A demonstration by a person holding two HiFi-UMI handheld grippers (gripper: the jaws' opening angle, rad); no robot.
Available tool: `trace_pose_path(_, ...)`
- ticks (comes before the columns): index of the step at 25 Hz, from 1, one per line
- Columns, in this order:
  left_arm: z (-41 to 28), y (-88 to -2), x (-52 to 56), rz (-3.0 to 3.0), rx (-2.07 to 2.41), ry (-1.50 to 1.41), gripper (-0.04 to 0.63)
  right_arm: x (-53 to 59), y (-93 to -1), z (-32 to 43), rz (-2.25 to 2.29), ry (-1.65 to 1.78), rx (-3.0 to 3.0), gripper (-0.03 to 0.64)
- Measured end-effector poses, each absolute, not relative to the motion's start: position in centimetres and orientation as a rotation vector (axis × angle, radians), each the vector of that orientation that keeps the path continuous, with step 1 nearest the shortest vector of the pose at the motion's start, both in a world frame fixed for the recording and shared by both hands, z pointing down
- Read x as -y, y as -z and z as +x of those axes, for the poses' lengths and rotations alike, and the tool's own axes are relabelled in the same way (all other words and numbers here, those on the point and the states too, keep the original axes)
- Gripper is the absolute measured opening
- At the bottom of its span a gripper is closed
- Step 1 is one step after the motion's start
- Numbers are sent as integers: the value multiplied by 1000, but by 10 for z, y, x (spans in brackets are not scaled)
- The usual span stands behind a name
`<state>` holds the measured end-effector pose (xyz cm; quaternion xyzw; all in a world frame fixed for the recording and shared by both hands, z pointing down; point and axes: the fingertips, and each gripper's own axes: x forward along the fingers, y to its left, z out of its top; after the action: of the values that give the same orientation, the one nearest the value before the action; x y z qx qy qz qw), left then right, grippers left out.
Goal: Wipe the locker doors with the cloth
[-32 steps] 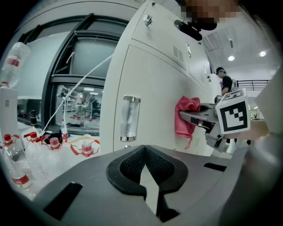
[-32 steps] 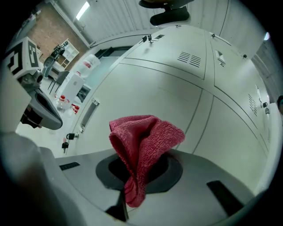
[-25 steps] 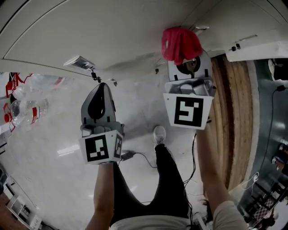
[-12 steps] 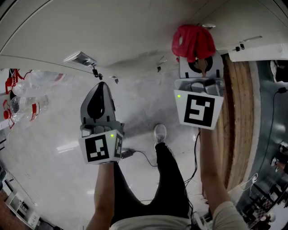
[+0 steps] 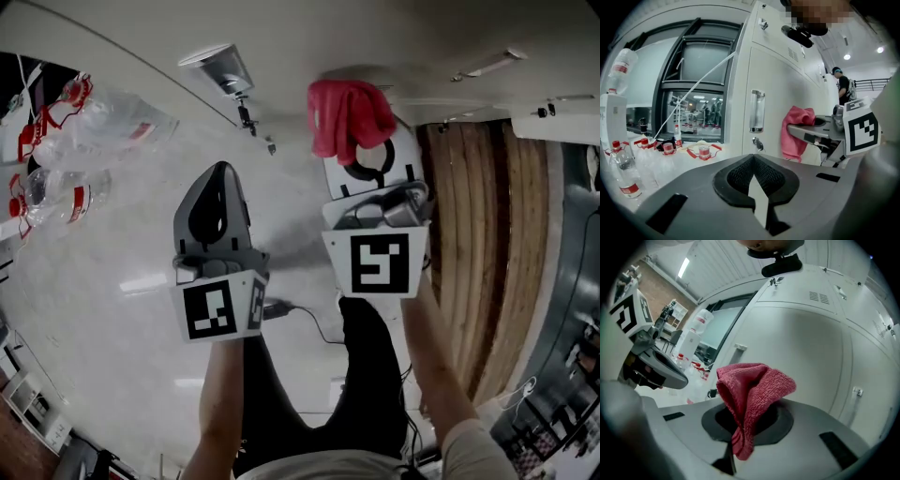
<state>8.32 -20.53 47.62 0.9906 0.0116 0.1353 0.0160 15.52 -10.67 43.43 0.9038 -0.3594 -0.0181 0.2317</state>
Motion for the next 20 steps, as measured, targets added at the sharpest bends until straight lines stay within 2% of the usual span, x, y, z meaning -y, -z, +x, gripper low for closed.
trace_pose_path(7,69,-484,222,3090,-43,-426,17,180,-463,136,2388,119,1147,31)
trace_pose_path(20,66,-486,220,3105,16,-405,17,164,-463,158,2401,127,1140,31)
